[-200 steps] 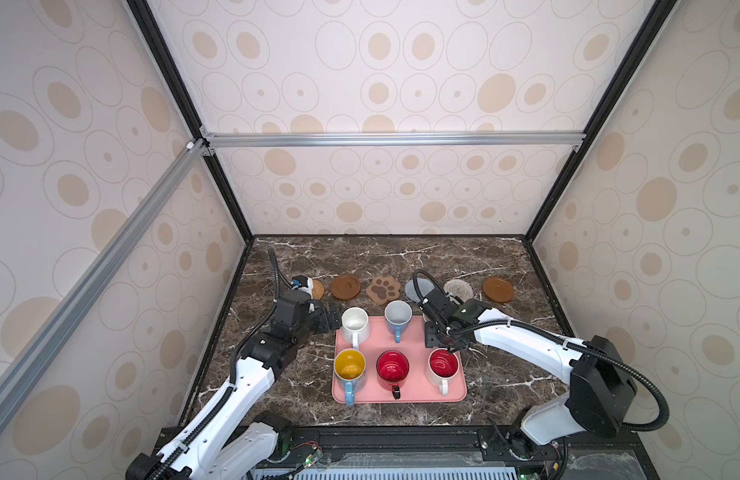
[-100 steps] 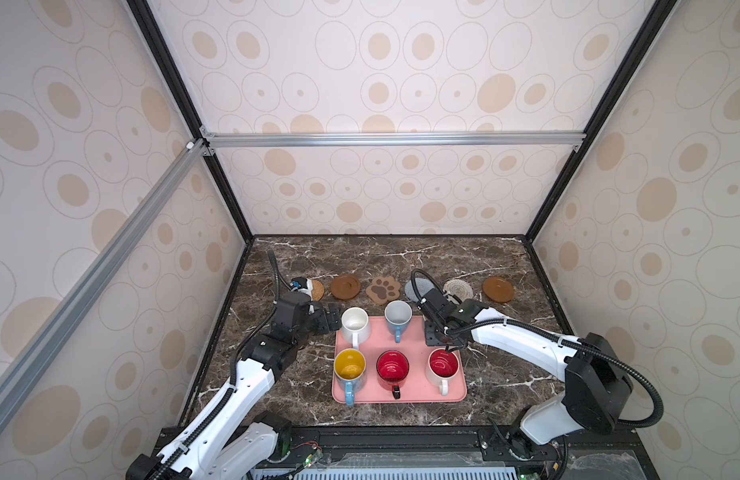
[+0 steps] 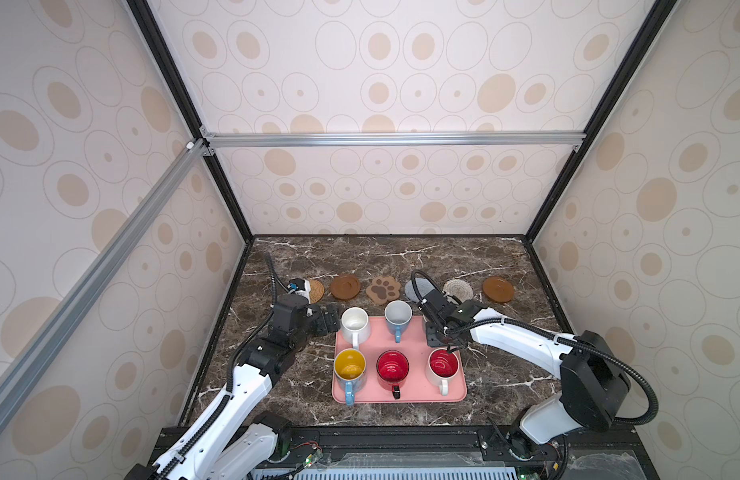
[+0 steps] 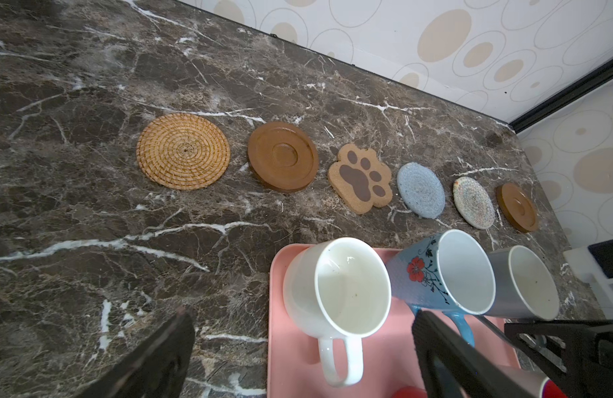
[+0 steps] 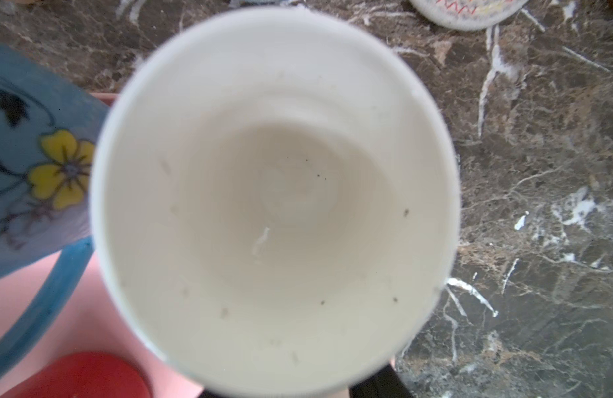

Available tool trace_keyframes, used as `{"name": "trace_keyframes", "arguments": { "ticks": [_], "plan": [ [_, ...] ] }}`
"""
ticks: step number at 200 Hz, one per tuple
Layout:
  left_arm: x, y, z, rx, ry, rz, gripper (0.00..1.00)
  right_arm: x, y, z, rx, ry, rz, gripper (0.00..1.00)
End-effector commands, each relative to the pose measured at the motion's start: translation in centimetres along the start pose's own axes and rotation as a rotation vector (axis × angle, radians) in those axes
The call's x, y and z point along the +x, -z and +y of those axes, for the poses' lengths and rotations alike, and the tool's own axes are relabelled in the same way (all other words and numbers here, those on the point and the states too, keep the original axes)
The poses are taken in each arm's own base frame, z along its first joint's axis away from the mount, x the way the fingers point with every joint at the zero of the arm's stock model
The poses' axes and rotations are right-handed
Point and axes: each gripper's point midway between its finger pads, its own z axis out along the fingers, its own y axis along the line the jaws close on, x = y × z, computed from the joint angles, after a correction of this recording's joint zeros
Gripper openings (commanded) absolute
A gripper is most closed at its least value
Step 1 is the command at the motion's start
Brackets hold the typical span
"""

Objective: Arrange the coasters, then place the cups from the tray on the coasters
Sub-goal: 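Close the right gripper on the white mug's rim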

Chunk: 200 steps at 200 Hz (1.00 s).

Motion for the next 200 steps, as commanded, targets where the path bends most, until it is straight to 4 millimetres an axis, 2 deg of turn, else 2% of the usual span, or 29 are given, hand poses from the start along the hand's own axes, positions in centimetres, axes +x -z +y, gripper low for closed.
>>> {"name": "trace_keyframes", "arguments": {
  "ticks": [1,42,123,168,200],
  "plan": [
    [-0.2,0.3,0.1,-0.004,0.015,-0.019,1.0,0.2,-0.3,-0.7,0.018,0.011,0.001,0.37],
    [0.7,-0.3,0.2,0.006,0.033,-0.007,1.0,0.3,-0.7,-0.7,0.014,0.016,0.006,0.33],
    [0.6,-0.9,-0.2,0.027,0.051,-0.009,1.0,0.6,-0.9,-0.8,0.01,0.025,0.006,0.23],
    [0.1,-0.9,-0.5,0.031,0.045,-0.019,1.0,0.7,-0.8,-0.8,0.002,0.02,0.006,0.14],
    [-0.7,-0.6,-0.6,0.029,0.033,-0.039,1.0,0.1,-0.2,-0.8,-0.001,0.04,-0.016,0.11]
  ]
}}
